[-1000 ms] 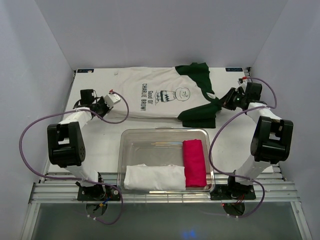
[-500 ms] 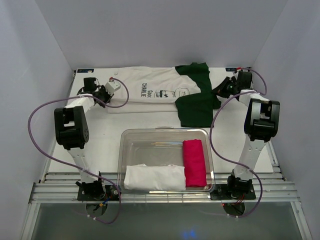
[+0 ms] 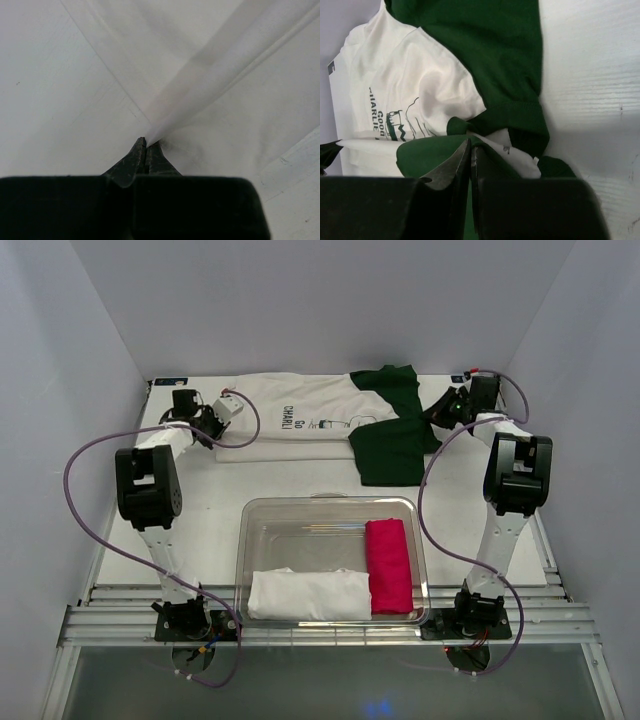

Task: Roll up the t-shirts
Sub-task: Fold the T-shirt at the center of the board.

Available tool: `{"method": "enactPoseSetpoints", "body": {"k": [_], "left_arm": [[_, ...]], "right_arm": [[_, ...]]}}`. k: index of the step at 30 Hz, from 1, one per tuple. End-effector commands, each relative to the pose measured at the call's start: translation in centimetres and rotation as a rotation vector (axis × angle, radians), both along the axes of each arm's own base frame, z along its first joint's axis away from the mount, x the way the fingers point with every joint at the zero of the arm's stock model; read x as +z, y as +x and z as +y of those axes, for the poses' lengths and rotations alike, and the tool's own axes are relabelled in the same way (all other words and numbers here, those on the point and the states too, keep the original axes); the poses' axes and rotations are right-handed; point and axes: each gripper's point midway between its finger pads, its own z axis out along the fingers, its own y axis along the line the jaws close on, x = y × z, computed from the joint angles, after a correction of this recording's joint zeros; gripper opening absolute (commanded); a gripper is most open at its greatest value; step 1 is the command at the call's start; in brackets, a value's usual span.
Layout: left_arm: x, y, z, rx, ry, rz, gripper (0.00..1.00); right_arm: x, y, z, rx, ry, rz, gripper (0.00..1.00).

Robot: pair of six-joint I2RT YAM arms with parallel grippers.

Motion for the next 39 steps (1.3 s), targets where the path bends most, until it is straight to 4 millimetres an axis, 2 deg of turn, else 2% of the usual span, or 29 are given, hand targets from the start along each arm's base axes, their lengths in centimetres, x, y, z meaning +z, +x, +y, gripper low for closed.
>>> {"method": "enactPoseSetpoints", "body": {"k": [1,2,3,4,5,6,7,12,14,15,17,18,21,22,25,29,32,35,36,39], "left_arm": [[1.3,1.5,0.6,0.029,0.02,-0.039,0.0],[1.3,1.7,0.7,0.041,0.017,-0.037,0.0],[1.3,1.9,0.8,0.056,0.016,-0.036,0.12],[1.2,2.1,1.3,0.088,0.028,-0.032,0.43],[1.6,2.6,1.3,0.127,0.008,-0.031,0.56],[2.0,3.0,1.6,0.157,0.0,-0.035,0.68],[2.4,3.2,2.0,0.194,0.0,-0.036,0.81],[6.4,4.6,2.6,0.33,-0.103,-0.079,0.8],[6.8,3.9,2.5,0.356,-0.134,-0.05,0.74],[7.2,3.4,2.2,0.376,-0.165,-0.034,0.72],[6.2,1.4,1.4,0.393,-0.217,0.065,0.69],[5.8,0.3,1.0,0.398,-0.236,0.1,0.69],[4.4,-2.1,-0.3,0.407,-0.296,0.178,0.74],[3.4,-3.3,-0.4,0.419,-0.304,0.206,0.75],[1.5,-4.5,-0.7,0.427,-0.309,0.257,0.75],[-0.5,-3.9,-0.1,0.465,-0.29,0.282,0.76],[-1.0,-3.0,-0.4,0.465,-0.31,0.286,0.75],[-1.2,-2.6,-1.1,0.461,-0.355,0.294,0.74],[-1.6,-2.6,-1.2,0.469,-0.368,0.306,0.73],[-2.4,-2.8,-1.5,0.473,-0.385,0.33,0.69]], "right_arm": [[0.8,2.0,-0.6,-0.032,-0.017,-0.042,0.08],[0.7,2.1,-0.7,-0.033,-0.02,-0.041,0.08],[0.0,2.1,-0.7,-0.031,-0.028,-0.024,0.21],[0.0,2.3,-0.8,-0.031,-0.036,-0.023,0.33],[0.3,2.5,-0.9,-0.032,-0.052,-0.016,0.44],[0.2,2.6,-1.1,-0.033,-0.07,-0.005,0.6],[-0.1,2.3,-1.6,-0.038,-0.114,0.016,0.64],[2.8,2.1,-3.8,-0.088,-0.218,-0.025,0.69],[3.7,1.3,-4.2,-0.096,-0.207,-0.017,0.68],[3.1,0.5,-4.5,-0.098,-0.201,0.005,0.68],[3.0,-1.0,-4.5,-0.077,-0.214,0.025,0.66],[1.3,-2.3,-4.5,-0.067,-0.217,0.071,0.65],[-0.5,-4.4,-4.2,-0.039,-0.223,0.12,0.64],[-1.7,-5.3,-3.9,-0.024,-0.209,0.149,0.64],[-3.5,-6.1,-3.5,-0.012,-0.195,0.195,0.65],[-5.6,-5.9,-3.6,-0.008,-0.194,0.234,0.66],[-6.5,-5.7,-3.8,-0.008,-0.192,0.246,0.65],[-7.1,-6.0,-3.9,-0.012,-0.179,0.263,0.58],[-7.1,-6.1,-3.8,-0.011,-0.18,0.265,0.52],[-7.1,-6.4,-4.0,-0.014,-0.185,0.267,0.51]]}}
